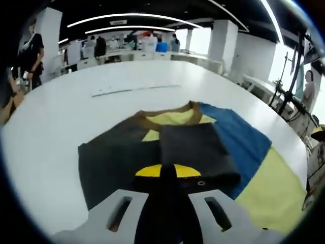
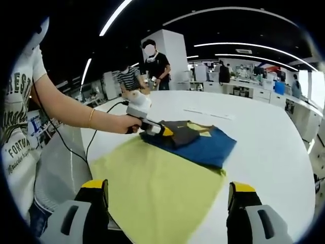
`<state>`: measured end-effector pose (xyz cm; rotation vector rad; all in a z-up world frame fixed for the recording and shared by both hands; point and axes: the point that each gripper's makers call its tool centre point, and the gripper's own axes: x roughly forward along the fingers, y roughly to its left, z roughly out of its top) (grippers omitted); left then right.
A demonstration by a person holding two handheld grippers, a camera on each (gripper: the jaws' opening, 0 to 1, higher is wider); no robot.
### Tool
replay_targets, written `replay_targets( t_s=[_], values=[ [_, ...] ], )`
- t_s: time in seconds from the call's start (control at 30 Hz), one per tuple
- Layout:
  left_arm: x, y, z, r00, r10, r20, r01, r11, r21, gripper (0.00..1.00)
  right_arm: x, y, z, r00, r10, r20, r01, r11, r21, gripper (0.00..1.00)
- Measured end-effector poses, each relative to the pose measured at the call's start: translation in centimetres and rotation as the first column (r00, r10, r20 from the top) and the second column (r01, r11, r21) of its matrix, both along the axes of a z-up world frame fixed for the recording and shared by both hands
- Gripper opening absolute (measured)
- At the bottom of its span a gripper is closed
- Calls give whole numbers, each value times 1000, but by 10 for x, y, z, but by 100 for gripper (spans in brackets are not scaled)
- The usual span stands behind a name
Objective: Fold the garment on the visible template until the final outline fits inside the template.
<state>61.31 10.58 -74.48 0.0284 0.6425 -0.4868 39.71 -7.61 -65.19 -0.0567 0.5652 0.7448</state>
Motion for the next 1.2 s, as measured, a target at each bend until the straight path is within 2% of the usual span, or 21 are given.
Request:
replay_targets(
  t_s=[0.07, 0.33, 0.67, 0.87, 1.0, 1.1, 1.2],
  values=[
    [-1, -1, 0, 1000, -12, 0, 12, 999, 30, 0, 0, 0, 0, 1000, 1, 2, -1, 1000, 1, 97],
    [-9, -10, 11, 999, -46, 4, 46, 999, 25, 0, 0, -1, 1, 1000, 0, 6, 0, 1000, 0, 97],
    [-20, -47, 45, 991, -125, 55, 129, 990, -63, 0, -1, -1, 3, 1000, 1, 12, -1, 1000, 2, 97],
    [-26, -79, 65, 982, -173, 74, 182, 975, -129, 0, -4, 0, 2, 1000, 1, 11, -1, 1000, 5, 97],
    [-32, -99, 69, 973, -215, 80, 225, 965, -138, 0, -5, 2, 1, 1000, 3, 9, -3, 1000, 6, 97],
    [-38, -115, 67, 970, -236, 61, 243, 955, -169, 0, -5, 2, 1, 1000, 3, 8, -3, 1000, 6, 97],
    [-43, -126, 63, 966, -254, 49, 259, 952, -166, 0, -5, 1, 1, 1000, 2, 8, -3, 1000, 8, 97]
  ],
)
